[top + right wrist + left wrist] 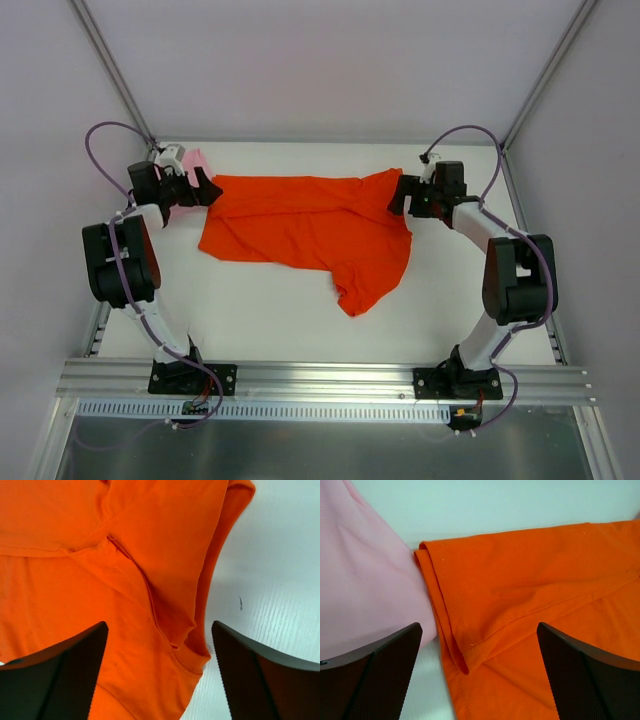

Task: Fold and stack the t-shirts
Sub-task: Fold the flattened tshirt in 1/3 of the way, then grap the side of the flattened tshirt closest away from the robot with both arms

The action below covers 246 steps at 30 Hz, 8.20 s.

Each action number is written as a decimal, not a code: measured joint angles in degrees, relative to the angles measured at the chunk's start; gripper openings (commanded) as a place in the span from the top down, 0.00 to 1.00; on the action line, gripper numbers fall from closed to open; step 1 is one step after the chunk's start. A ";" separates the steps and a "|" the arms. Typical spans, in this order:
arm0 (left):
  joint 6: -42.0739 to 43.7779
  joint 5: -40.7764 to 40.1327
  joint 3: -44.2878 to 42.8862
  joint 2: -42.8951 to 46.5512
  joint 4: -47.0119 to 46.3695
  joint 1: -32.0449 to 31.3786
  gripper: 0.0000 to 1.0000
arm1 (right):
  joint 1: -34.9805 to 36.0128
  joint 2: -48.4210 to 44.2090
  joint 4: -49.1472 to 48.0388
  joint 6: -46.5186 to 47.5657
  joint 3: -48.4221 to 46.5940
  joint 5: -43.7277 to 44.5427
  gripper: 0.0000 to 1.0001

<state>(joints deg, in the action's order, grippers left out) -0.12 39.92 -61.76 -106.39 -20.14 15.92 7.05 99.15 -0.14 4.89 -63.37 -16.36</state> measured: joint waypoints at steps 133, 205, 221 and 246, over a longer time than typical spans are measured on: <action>-28.00 -37.51 7.23 17.49 42.38 -27.56 0.39 | -15.06 0.28 29.57 -2.89 2.01 19.19 0.99; -35.34 -43.47 18.82 37.99 51.49 -29.11 0.01 | -16.79 -44.39 42.49 -10.49 28.02 5.86 0.05; -36.41 -45.07 18.82 40.00 51.84 -29.11 0.01 | -1.95 -51.98 49.92 -27.76 36.83 8.74 0.22; -36.41 -46.49 18.82 37.42 51.58 -29.11 0.01 | 11.08 -38.27 42.56 -34.32 36.48 11.45 0.99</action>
<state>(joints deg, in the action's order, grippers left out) -36.53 -6.57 -42.94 -68.97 31.44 -13.19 18.13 60.88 42.41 -29.43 -26.89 -4.91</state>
